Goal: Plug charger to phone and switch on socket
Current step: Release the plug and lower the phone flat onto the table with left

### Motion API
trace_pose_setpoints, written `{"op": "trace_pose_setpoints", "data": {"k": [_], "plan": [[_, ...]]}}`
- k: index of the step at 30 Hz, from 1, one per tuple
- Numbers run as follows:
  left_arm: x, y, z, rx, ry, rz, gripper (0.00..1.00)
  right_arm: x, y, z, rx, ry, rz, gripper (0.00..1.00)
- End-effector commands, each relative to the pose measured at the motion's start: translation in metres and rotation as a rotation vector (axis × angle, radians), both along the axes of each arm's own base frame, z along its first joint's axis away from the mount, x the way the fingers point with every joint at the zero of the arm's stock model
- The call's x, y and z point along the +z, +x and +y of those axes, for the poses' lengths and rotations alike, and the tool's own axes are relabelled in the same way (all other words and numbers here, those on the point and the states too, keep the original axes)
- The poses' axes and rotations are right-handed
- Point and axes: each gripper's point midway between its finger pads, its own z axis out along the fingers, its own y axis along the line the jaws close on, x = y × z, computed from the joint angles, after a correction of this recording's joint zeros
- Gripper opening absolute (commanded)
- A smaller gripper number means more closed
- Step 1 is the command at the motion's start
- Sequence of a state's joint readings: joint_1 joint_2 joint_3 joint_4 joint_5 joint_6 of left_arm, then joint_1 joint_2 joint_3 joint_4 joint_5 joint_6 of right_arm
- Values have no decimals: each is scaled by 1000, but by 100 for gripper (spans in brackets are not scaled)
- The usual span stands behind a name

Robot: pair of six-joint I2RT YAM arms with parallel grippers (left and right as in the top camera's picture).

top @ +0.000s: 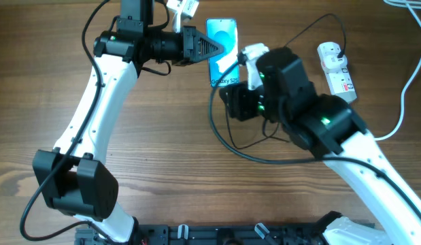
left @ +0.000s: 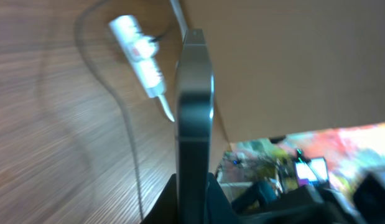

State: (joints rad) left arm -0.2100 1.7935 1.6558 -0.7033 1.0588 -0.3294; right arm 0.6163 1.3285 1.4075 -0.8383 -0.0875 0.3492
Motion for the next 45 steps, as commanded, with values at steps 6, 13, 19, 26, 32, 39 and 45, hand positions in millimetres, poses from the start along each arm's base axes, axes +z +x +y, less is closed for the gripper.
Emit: {"op": "trace_pose_setpoints", "data": {"k": [6,13,19,26,32,39,45], "plan": [[-84,-10,-3,-2,225,167,4,6,6,-98,-452,-157,-6,100],[-157,-16,-36,-76,312,272,4,-11,9,-178,-616,-239,103,99],[-209,7,-41,-63,335,255,4,-22,-4,-198,-625,-265,189,99],[-262,9,-29,-28,431,334,4,-26,-9,-178,-551,-187,241,99],[-275,20,-8,43,530,317,4,-27,-9,-178,-530,-204,237,100],[-288,25,12,99,662,300,25,-31,-7,-178,-530,-210,249,100],[-296,23,29,130,763,304,43,-31,-6,-178,-529,-211,251,100]]}}
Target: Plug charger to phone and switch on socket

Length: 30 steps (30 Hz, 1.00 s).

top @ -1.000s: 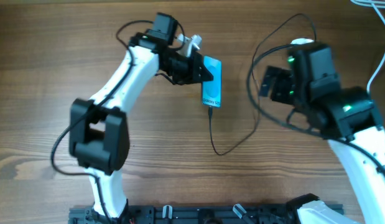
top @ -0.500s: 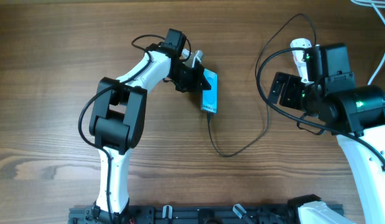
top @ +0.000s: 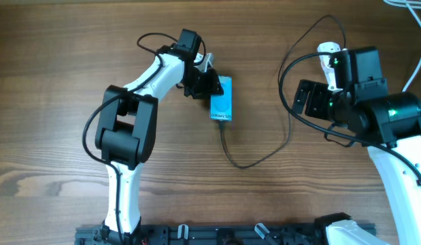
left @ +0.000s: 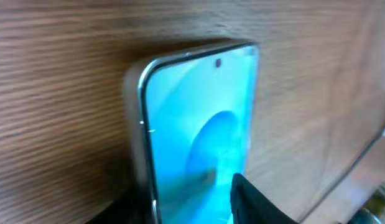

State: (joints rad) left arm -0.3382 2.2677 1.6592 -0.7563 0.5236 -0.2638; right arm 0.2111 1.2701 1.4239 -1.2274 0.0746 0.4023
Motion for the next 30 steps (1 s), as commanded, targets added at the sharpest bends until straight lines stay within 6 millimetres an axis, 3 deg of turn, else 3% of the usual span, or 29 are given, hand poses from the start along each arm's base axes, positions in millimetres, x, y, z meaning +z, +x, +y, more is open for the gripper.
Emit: {"op": "trace_pose_setpoints", "data": {"k": [1,2,7,10,11,12,13,15,17,19,21,25,28,30], "plan": [[-25,2,31,27,173,-11,47,2,2,2,12,8,-1,100],[-26,2,34,29,188,-12,53,2,2,2,13,7,-1,100],[-25,-1,54,34,299,-12,55,-6,-5,11,73,37,56,100],[2,4,62,42,304,-37,56,-17,2,3,62,20,117,100],[24,9,64,41,296,-71,58,-20,8,-2,63,21,155,100],[41,15,68,56,300,-104,61,-19,15,-6,60,29,182,100],[64,20,74,74,309,-150,73,-16,23,-14,38,33,207,100],[115,29,86,116,330,-263,100,-4,52,-40,-30,28,216,100],[158,30,96,155,339,-364,100,1,81,-71,-119,25,180,100],[202,24,106,192,339,-461,100,-6,110,-112,-267,61,155,100],[233,10,113,208,332,-510,100,-20,120,-139,-345,101,159,100],[256,-5,117,216,319,-544,100,-46,131,-189,-505,55,150,100],[258,-6,117,217,318,-548,100,-79,132,-225,-677,50,192,100],[258,-6,117,217,318,-548,100,-95,135,-238,-708,57,205,100]]}}
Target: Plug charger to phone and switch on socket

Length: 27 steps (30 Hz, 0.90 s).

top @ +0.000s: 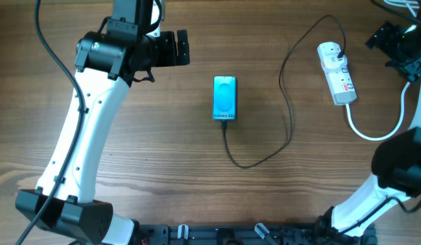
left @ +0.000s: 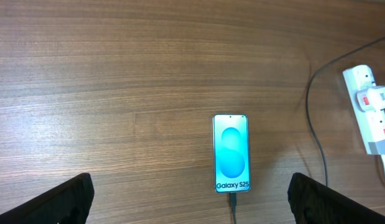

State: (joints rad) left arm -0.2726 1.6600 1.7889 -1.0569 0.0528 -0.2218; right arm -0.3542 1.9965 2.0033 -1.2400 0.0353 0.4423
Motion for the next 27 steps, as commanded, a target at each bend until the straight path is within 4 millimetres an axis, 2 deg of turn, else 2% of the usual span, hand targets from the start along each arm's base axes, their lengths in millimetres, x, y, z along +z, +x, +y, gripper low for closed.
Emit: {"op": "trace_pose_setpoints", "data": {"k": [1,4,6,10,21,24,27], "plan": [[-6,1,3,3,20,10,100,-42,-1,-32,-144,6,66,100],[-6,1,3,3,20,10,100,-74,-4,-43,-186,37,127,100],[-6,1,3,3,20,10,100,-102,2,-44,-173,63,155,100],[-6,1,3,3,20,10,100,-125,7,-33,-117,128,178,100],[-6,1,3,3,20,10,100,-165,15,2,-12,220,233,100],[-6,1,3,3,20,10,100,-173,10,4,-24,228,267,100],[-6,1,3,3,20,10,100,-174,11,4,-34,229,263,100]]}}
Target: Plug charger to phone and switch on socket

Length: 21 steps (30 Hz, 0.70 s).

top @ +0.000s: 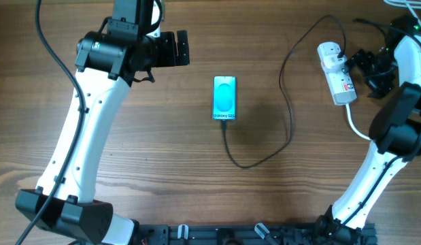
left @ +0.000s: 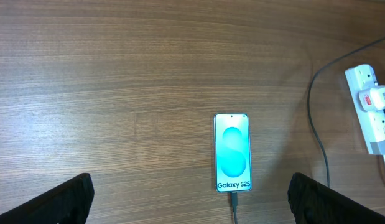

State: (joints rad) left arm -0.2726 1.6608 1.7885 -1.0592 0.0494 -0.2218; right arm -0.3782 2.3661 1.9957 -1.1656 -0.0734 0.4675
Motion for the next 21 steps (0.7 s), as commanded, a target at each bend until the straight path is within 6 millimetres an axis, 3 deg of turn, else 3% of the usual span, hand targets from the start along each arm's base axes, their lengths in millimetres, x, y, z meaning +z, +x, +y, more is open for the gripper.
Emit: {"op": "trace_pose_setpoints", "data": {"k": [1,11,21], "plan": [[-5,2,2,1,16,8,100,-11,-3,1,-5,15,20,100],[-5,2,2,1,16,8,100,-11,6,-6,-68,4,-17,100],[-5,2,2,1,16,8,100,-11,0,-2,-36,15,6,100]]}}
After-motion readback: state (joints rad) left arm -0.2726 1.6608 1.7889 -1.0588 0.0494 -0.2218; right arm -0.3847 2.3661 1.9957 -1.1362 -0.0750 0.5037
